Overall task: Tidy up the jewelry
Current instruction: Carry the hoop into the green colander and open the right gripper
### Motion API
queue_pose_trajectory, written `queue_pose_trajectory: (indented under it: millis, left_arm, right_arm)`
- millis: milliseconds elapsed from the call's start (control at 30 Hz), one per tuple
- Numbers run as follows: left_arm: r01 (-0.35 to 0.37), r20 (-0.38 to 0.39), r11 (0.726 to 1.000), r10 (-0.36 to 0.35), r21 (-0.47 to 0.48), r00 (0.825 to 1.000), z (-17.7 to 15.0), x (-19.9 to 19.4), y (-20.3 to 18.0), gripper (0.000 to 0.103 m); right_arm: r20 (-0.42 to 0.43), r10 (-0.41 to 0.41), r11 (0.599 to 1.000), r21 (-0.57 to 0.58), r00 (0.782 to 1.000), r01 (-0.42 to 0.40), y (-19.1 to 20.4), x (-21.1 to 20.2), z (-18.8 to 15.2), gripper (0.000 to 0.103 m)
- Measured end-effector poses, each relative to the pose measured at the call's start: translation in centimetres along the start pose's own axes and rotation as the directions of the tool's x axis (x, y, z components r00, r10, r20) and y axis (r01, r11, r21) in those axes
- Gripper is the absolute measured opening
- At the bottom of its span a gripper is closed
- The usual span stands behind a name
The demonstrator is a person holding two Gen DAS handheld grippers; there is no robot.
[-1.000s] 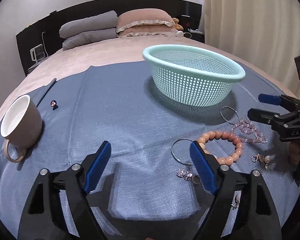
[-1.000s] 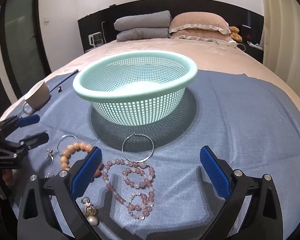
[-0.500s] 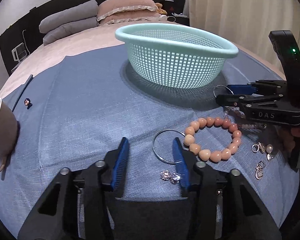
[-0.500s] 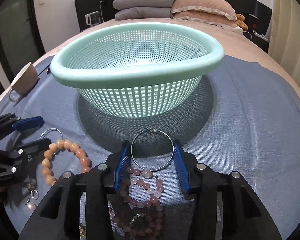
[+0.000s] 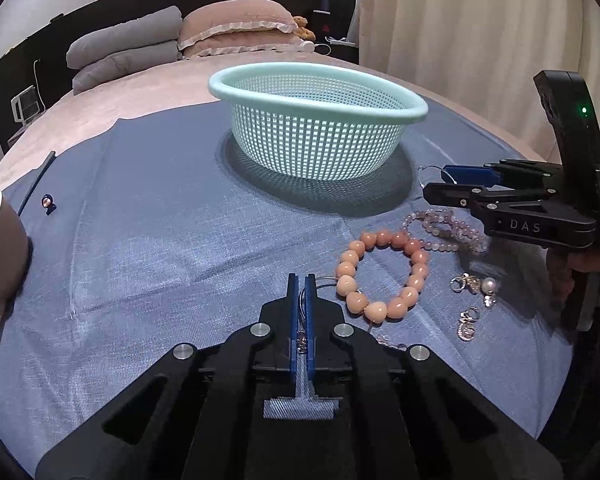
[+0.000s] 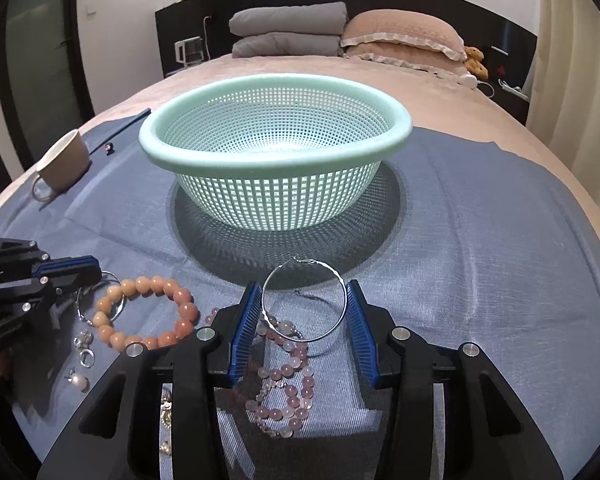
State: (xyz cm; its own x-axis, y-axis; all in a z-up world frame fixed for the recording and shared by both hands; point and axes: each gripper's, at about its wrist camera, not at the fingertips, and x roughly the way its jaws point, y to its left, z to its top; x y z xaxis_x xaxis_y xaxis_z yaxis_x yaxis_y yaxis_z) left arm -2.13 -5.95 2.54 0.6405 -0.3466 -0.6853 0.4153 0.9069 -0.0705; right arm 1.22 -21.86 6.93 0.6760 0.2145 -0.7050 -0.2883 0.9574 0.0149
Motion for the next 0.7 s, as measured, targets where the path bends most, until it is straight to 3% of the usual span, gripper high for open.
queue_pose_trajectory:
  millis: [267,433,700]
  left_arm:
    - [0.054,0.067,0.997,-0.05,-0.053,0.996,1.2,-3.6,0.7,0.002]
    - [0.053,0.087,0.998,-0.049,-0.037,0.995,2.7,-4.9,0.7,0.002]
    - [0.071,0.135,0.997,-0.066,-0.031,0.989,7.9,-6.3,1.0,0.002]
  right_arm:
    - [0.065,0.021,1.0,-0.001,0.998,-0.021,0.2,-3.4,0.5,0.041]
    - [0.089,0.026,1.0,-0.019,0.996,-0.025,0.4,-4.3,1.8,0.041]
    - [0.108,0.043,0.998,-0.047,0.993,-0.038,0.7,-3.9,6.2,0.041]
